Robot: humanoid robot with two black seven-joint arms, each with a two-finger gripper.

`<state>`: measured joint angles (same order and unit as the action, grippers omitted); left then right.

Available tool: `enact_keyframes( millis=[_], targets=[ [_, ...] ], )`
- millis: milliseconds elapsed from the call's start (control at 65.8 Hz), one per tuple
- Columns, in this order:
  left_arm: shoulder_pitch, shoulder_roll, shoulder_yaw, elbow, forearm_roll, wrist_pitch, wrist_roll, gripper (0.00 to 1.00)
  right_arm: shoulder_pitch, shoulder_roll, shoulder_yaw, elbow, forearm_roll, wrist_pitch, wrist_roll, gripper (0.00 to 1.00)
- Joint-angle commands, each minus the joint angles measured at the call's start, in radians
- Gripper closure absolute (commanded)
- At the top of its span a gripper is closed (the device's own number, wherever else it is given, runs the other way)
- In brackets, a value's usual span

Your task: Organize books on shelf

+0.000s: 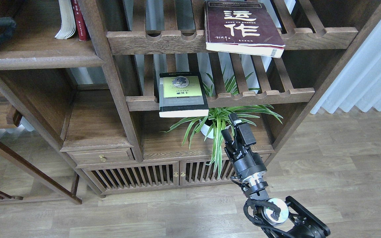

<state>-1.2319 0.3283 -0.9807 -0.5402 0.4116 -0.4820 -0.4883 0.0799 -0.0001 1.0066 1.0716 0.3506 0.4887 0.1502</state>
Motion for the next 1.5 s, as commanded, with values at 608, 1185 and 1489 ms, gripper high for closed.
enact_keyframes(
  millis=[608,1185,1489],
  targets=[
    [0.048,-0.015,-0.059,-0.096,-0.042,0.092,0.054,0.0,0.017,0.0,0.001,0.014,0.001,0.0,-0.001,0.0],
    [0.393,0.327,-0.059,-0.616,-0.214,0.069,0.151,0.0,0.011,-0.06,0.018,0.149,0.002,0.0,-0.001,0.01],
    [0.695,0.555,-0.038,-0.77,-0.385,-0.007,0.214,0.0,0.004,-0.126,0.035,0.185,0.001,0.0,-0.001,0.01]
  ],
)
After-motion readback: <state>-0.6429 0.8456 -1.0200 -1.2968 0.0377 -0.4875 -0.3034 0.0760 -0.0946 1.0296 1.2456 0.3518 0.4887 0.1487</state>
